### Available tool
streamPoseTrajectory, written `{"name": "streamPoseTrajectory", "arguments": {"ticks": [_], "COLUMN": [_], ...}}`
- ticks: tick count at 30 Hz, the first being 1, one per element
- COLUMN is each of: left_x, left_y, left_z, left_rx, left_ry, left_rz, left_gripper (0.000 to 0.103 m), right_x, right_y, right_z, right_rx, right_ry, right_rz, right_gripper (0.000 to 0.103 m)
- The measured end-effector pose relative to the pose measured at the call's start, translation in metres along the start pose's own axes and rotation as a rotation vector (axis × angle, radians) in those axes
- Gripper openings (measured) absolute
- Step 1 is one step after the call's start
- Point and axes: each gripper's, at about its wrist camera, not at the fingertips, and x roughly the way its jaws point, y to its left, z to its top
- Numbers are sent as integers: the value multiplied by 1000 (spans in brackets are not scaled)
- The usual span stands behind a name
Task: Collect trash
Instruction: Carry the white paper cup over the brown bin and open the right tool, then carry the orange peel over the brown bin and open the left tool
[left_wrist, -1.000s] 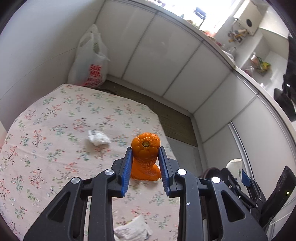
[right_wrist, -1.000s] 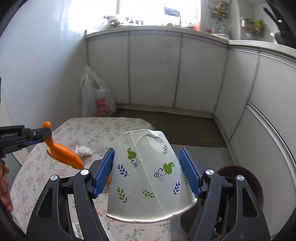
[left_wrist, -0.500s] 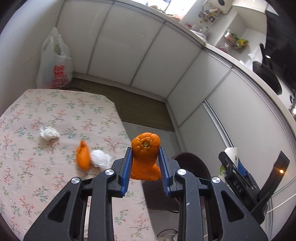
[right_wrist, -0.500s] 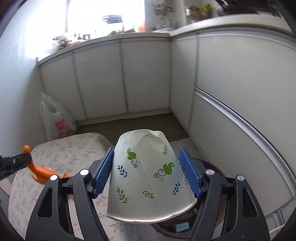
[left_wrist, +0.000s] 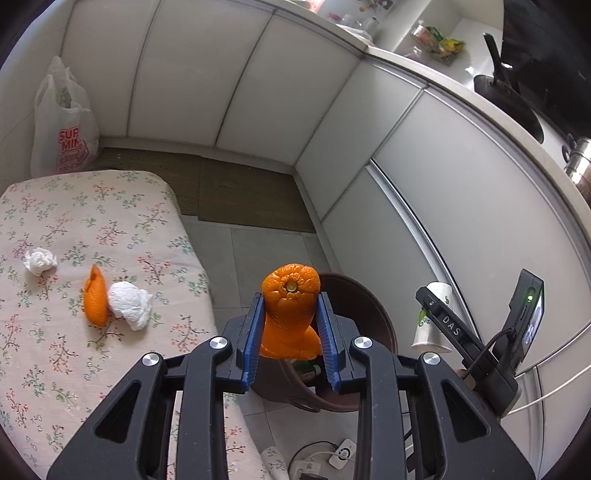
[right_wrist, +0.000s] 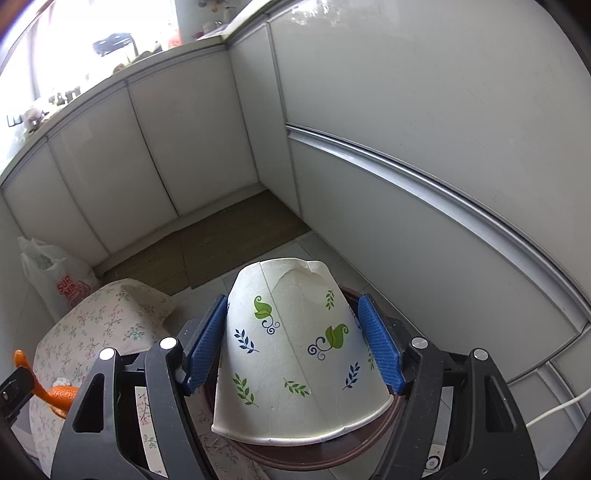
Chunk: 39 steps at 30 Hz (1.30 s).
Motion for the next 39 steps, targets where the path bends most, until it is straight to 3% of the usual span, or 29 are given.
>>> {"name": "streamPoseTrajectory", "arguments": {"ticks": [4,6,12,22,31,35,39], "left_x": [16,25,51,92,119,116,103], "left_y": [-15,-21,-41,-79,-83,-81,-73], "left_z": [-3,-4,-8,-17,-30,-32,-30], "left_rx": [8,8,22,95,105,114,124], "left_ry": [31,48,95,152,218,193,144], "left_rz": [-16,-26,-38,-36,-24,17,64], "left_gripper": [29,29,29,29,31,45,49], "right_x": [8,8,0,-8,-3,-3,-5], "right_y": [-10,-15,-39,-74,-88,-78,-59], "right_z": [0,0,2,6,8,8,8], "right_rx": [31,50,120,208,232,176,94], "right_ry": [26,28,-4,-21,12,22,16], "right_rz": [-25,-36,-79,-152,-158,-148,-156], "right_gripper": [70,80,91,94,95,95,95]}}
